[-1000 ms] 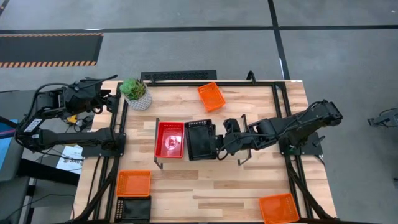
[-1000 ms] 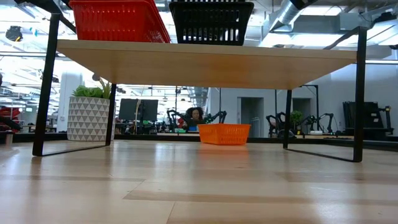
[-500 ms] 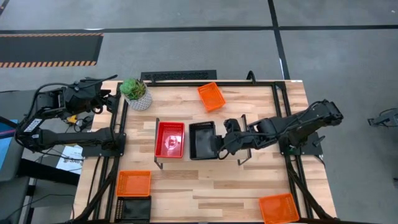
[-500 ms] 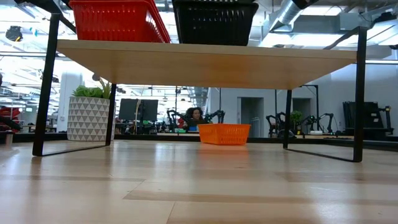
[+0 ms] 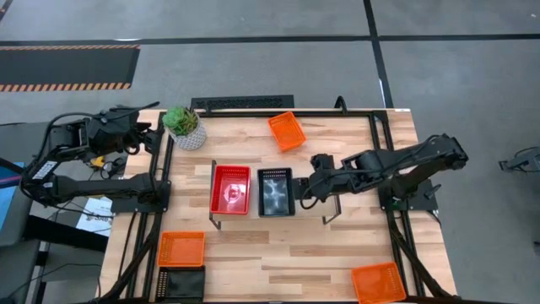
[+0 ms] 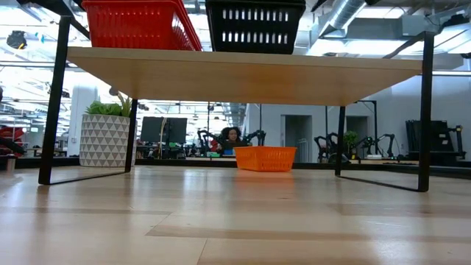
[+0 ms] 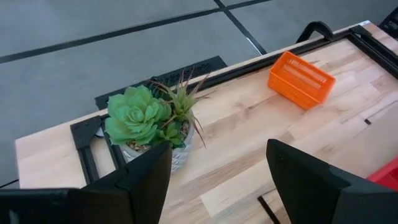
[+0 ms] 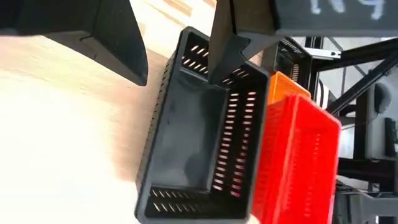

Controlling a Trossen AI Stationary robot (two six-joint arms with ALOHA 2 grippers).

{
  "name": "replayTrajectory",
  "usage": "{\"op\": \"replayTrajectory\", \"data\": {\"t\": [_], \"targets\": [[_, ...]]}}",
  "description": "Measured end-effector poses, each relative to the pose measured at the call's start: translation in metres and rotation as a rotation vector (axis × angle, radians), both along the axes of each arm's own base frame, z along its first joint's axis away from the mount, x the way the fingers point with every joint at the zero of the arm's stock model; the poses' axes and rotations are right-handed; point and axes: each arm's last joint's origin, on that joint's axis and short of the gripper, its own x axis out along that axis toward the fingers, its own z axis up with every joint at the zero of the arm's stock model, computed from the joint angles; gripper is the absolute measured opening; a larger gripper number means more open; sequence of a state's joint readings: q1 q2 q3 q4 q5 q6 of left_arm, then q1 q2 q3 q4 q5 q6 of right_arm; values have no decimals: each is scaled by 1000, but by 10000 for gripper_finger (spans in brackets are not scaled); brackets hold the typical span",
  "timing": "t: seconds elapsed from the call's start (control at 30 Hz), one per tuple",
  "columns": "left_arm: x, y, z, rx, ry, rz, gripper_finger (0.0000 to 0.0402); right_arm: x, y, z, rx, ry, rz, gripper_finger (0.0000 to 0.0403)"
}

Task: Stack baskets on shelf by color
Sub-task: Move the bins to the bottom center of the table

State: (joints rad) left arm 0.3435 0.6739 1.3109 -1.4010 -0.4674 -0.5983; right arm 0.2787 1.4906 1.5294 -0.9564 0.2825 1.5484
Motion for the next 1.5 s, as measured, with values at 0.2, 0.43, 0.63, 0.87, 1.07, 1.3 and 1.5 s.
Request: {"op": "replayTrajectory", "data": {"t": [0.2,0.43,0.63,0.87,1.07,1.3,1.5], "targets": [[3,-5,-2,-138,-44,-170,249,-4,13,10,51,-9,106,183],[6,-10,-2,-262,-87,-301,249,-8,54,1,160,38,188,180],[5,-14,-7,-371,-80,-388,249,-5,95,-25,202,121,189,180],[14,-16,-21,-515,-69,-491,249,-6,137,-46,235,140,240,182],[34,-13,-26,-562,-93,-504,249,-19,146,-49,191,196,289,176],[74,-22,-5,-599,-332,-661,245,-29,158,-48,172,191,357,173],[96,-52,38,-534,-632,-848,182,-39,166,-49,103,180,386,171]]}}
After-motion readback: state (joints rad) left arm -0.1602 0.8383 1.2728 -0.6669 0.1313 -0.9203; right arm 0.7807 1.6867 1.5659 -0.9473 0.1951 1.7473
